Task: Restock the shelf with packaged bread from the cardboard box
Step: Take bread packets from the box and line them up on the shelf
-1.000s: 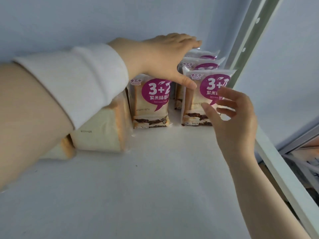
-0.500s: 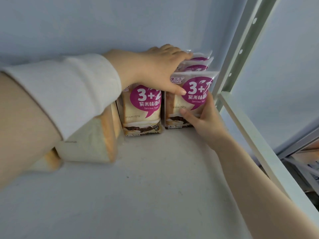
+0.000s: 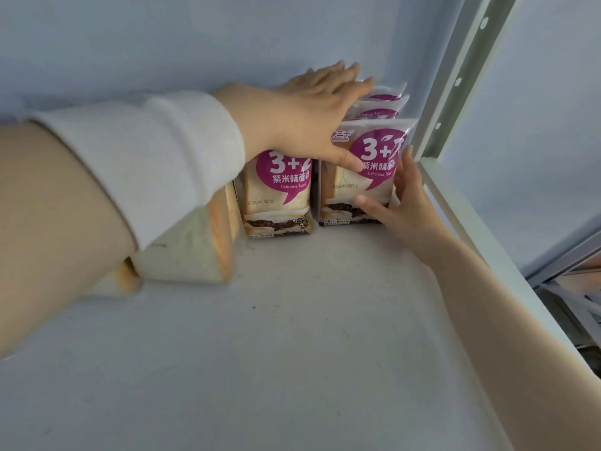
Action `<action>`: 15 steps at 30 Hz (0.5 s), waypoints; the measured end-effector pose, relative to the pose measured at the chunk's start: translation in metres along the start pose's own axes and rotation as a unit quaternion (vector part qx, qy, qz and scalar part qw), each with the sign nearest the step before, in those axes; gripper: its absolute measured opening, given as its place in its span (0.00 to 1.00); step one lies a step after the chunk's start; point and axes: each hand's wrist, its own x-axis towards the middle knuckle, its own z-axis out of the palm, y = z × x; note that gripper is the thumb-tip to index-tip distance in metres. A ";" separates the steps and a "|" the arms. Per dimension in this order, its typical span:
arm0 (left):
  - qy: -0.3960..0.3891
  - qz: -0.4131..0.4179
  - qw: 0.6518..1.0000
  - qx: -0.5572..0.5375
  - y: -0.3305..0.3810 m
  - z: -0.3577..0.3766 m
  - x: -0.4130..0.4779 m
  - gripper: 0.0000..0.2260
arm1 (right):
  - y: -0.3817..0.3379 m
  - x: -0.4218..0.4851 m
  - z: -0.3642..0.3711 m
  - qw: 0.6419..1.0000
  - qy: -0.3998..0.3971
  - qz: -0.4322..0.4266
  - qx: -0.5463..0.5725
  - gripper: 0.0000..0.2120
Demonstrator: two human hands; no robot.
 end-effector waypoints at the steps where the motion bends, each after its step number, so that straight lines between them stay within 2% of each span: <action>1: 0.012 0.005 1.000 0.007 0.004 0.000 -0.005 0.46 | 0.003 -0.004 -0.002 1.000 0.010 0.006 -0.010 0.54; 2: 0.022 0.009 1.000 0.016 0.008 0.002 -0.008 0.45 | 0.003 -0.010 -0.002 0.999 0.019 0.011 -0.027 0.48; 4: 0.037 0.011 0.999 0.037 0.014 0.009 -0.011 0.43 | 0.006 -0.016 -0.002 0.997 0.041 0.002 -0.069 0.30; 7: 0.066 -0.002 0.997 0.048 0.018 0.022 -0.006 0.39 | 0.007 -0.015 0.004 0.990 0.090 -0.025 -0.103 0.17; 11: 0.105 -0.011 0.993 0.055 0.018 0.033 0.000 0.37 | 0.008 -0.005 0.010 0.986 0.132 -0.039 -0.098 0.11; 15: 0.111 -0.010 0.992 0.059 0.018 0.035 0.001 0.36 | 0.006 -0.005 0.011 0.985 0.130 -0.042 -0.108 0.14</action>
